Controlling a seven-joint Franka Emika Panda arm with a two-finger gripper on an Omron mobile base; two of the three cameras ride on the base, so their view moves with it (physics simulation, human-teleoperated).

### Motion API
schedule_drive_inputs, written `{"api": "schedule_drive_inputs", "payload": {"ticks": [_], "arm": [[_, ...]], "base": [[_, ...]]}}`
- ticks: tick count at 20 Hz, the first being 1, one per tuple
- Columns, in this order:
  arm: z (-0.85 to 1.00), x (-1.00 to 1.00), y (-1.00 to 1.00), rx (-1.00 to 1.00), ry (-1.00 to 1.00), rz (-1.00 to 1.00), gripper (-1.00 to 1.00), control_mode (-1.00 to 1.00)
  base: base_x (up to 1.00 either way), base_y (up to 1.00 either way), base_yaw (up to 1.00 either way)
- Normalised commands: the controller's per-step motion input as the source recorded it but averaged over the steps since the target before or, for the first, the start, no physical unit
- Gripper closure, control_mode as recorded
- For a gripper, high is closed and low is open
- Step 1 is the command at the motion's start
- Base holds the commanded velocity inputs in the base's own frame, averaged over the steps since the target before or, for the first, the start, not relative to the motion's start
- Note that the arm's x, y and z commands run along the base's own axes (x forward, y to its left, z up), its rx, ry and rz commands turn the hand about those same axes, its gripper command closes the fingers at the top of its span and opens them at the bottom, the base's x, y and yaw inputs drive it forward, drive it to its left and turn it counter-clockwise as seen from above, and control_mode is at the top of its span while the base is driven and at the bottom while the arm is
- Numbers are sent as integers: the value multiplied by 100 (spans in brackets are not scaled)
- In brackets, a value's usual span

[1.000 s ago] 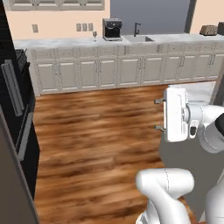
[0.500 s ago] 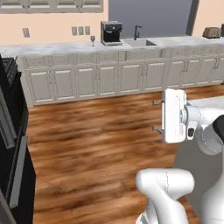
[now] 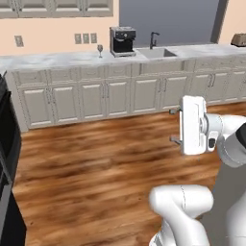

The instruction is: Retrieve the wine glasses from the counter and place one next to each plate.

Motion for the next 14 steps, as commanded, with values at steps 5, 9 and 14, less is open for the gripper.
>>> {"api": "schedule_drive_inputs", "payload": {"ticks": [5,9,14], "arm": [[0,0,0,0,0,0,-100,100],[0,0,0,0,0,0,-100,100],[0,0,0,0,0,0,-100,100]], "base": [[100,0,-6],[100,0,-7],[100,12,-12]]}}
